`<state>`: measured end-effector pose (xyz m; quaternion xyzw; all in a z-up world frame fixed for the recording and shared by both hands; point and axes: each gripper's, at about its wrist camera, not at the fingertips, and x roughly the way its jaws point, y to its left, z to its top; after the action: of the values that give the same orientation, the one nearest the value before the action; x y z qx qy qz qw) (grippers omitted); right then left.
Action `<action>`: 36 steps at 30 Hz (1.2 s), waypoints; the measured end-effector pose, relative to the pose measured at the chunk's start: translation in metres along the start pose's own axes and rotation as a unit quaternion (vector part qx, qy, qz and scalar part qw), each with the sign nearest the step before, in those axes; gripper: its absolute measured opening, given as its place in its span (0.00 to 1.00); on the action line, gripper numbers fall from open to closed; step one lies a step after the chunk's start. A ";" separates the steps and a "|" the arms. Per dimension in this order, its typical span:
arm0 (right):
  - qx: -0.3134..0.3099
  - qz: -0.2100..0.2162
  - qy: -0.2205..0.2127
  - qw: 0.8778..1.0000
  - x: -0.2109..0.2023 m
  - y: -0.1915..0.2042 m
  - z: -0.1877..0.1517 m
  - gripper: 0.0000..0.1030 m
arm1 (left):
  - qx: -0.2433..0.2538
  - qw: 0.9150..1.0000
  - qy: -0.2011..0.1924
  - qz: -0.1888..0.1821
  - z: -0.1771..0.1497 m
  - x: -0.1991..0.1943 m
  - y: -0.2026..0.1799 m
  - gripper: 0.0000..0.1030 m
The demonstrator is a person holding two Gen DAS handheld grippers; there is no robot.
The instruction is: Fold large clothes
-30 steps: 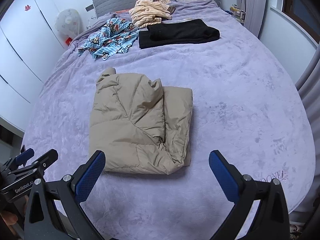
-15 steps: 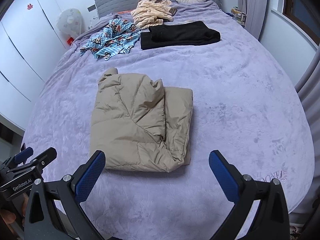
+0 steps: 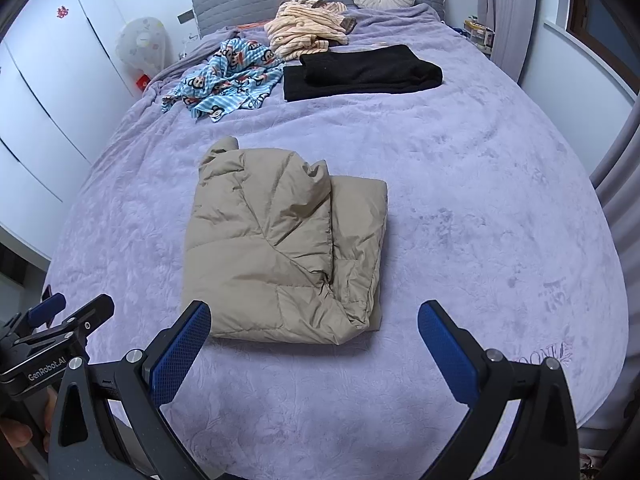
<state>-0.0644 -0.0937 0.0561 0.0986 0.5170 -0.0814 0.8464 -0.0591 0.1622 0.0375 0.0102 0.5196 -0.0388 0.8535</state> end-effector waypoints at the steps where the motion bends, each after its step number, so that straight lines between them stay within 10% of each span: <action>1: 0.000 0.001 0.000 1.000 0.000 0.000 0.000 1.00 | 0.000 1.000 0.000 0.000 0.000 0.000 0.000 1.00; 36: 0.001 0.001 -0.002 1.000 -0.001 0.003 -0.003 1.00 | -0.001 1.000 0.000 0.006 0.000 0.000 0.000 1.00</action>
<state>-0.0664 -0.0902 0.0558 0.0994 0.5149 -0.0815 0.8476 -0.0592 0.1627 0.0377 0.0121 0.5195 -0.0334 0.8537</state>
